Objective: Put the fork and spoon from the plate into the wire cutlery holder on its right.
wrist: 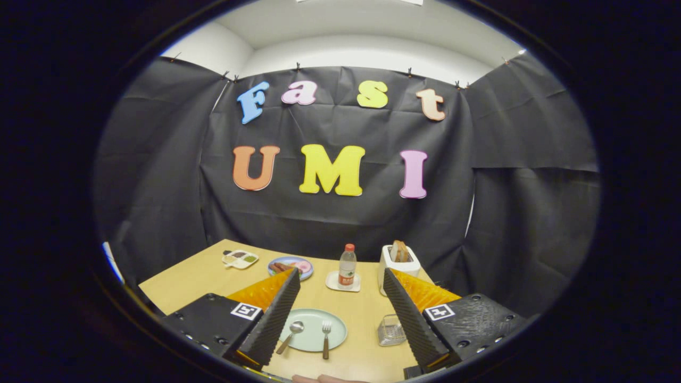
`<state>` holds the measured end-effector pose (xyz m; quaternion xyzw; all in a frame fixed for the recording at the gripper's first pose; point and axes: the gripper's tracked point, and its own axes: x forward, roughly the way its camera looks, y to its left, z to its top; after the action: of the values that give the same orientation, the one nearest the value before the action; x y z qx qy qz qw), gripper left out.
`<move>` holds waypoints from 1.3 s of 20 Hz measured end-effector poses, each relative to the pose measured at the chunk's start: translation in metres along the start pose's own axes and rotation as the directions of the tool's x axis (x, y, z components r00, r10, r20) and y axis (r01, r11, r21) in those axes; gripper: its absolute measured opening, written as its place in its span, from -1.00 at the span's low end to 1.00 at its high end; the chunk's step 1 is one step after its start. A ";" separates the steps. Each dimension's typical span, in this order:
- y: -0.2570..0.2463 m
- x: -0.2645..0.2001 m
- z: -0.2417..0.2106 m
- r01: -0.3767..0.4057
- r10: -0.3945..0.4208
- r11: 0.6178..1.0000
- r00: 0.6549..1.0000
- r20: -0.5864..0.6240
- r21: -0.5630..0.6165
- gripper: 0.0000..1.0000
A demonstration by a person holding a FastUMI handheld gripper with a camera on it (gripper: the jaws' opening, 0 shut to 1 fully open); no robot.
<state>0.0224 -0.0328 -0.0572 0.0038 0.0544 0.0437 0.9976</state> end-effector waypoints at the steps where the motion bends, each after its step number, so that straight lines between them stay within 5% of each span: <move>1: 0.000 0.002 0.000 -0.003 0.003 1.000 1.000 0.000 -0.001 0.90; 16: 0.001 0.056 -0.074 0.008 -0.008 1.000 0.984 -0.180 0.002 0.91; 26: -0.002 0.083 -0.212 -0.030 0.027 1.000 0.886 -0.462 0.001 0.91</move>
<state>0.0819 -0.0272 -0.2765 -0.0090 0.2900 0.0581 0.9552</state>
